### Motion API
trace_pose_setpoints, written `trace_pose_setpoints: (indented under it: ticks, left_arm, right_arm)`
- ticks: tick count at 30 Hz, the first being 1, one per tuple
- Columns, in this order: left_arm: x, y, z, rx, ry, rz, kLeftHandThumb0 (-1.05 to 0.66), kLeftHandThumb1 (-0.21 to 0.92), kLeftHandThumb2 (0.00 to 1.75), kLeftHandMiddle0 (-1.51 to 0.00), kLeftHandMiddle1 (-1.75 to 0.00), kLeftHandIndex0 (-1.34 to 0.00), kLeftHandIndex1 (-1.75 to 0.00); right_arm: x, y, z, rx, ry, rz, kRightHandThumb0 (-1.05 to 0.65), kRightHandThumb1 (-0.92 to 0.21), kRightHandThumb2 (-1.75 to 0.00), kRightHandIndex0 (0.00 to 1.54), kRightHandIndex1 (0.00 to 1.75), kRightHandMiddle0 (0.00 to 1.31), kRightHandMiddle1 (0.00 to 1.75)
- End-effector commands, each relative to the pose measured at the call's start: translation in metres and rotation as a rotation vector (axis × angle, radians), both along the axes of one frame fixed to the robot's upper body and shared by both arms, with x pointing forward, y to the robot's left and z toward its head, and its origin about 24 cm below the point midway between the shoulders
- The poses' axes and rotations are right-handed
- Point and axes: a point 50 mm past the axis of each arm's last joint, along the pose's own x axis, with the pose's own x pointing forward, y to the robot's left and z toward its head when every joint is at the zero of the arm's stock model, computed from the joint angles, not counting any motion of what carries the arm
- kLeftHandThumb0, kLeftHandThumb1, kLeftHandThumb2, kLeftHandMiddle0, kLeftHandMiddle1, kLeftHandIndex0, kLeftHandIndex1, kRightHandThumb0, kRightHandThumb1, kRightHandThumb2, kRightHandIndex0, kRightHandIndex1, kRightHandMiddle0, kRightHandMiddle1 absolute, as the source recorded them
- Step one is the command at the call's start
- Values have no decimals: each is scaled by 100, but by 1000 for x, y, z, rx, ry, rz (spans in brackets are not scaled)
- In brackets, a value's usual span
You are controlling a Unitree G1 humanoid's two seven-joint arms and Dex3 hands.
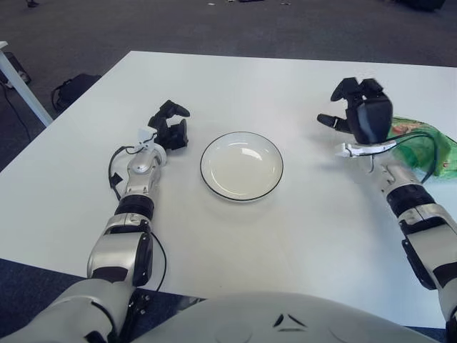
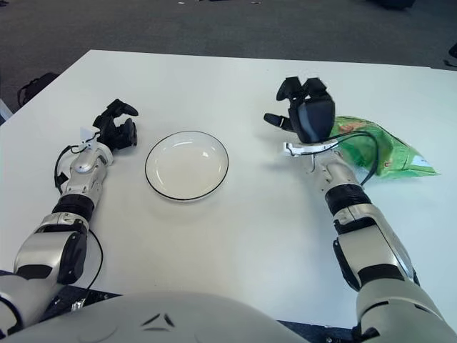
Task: Put the snack into the plate.
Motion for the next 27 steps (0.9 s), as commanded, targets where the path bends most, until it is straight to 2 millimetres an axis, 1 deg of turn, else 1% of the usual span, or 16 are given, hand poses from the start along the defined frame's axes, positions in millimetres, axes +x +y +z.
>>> trace_pose_setpoints:
  ticks: [1,4,5,6,7,8,9,10,11,14,18,21,24,27]
  left_arm:
    - [-20,-2,-38,0,161,9,-41,54,104,-112,-175,-44,-175]
    - [-20,-2,-39,1,165,12,-41,54,104,-111,-175,-44,-175]
    - [-20,-2,-39,1,166,13,-41,54,104,-111,-175,-44,-175]
    - [-20,-2,-39,1,167,14,-41,54,104,-111,-175,-44,-175]
    - [-20,-2,-39,1,168,15,-41,54,104,-111,-175,-44,-175]
    - [-20,-2,-39,1,169,15,-41,54,104,-111,-175,-44,-175]
    - [-20,-2,-39,1,169,16,-41,54,104,-111,-175,-44,-175]
    - [-20,-2,-39,1,169,16,-41,54,104,-111,-175,-44,-175]
    - [-20,-2,-39,1,168,16,-41,54,104,-111,-175,-44,-175]
    - [-20,-3,-38,1,166,16,-42,53,105,-112,-175,-45,-175]
    - [-20,-3,-38,0,164,19,-42,53,105,-113,-175,-45,-175]
    - [-20,-4,-38,1,164,23,-42,53,105,-113,-175,-45,-175]
    - [-20,-4,-38,4,166,27,-42,53,105,-112,-175,-45,-175]
    - [-20,-4,-38,3,161,34,-42,53,105,-112,-175,-45,-175]
  right_arm:
    - [-2,-4,6,16,0,-13,-35,-92,-52,38,107,20,174]
    - [-1,-7,10,14,6,-22,-35,-92,-52,36,105,20,174]
    - [0,-9,15,8,16,-24,-35,-92,-52,35,104,19,174]
    - [1,-11,18,4,23,-25,-40,-92,-53,32,102,16,166]
    - [1,-13,21,-8,42,-24,-47,-91,-57,30,99,11,153]
    - [2,-15,23,-17,56,-23,-53,-92,-59,25,91,7,139]
    - [2,-16,25,-35,79,-21,-55,-92,-59,23,88,5,134]
    - [2,-17,27,-47,95,-20,-60,-92,-62,20,80,3,123]
    - [3,-18,29,-70,115,-18,-63,-92,-63,18,74,2,116]
    - [3,-21,33,-111,148,-17,-69,-92,-68,14,61,1,103]
    - [2,-25,39,-150,174,-20,-74,-92,-72,12,51,0,92]
    - [-2,-29,47,-172,182,-21,-75,-92,-74,10,43,0,84]
    - [-5,-31,54,-190,179,-28,-75,-92,-74,11,40,0,82]
    - [-9,-40,64,-215,208,-41,-75,-92,-72,11,38,0,80]
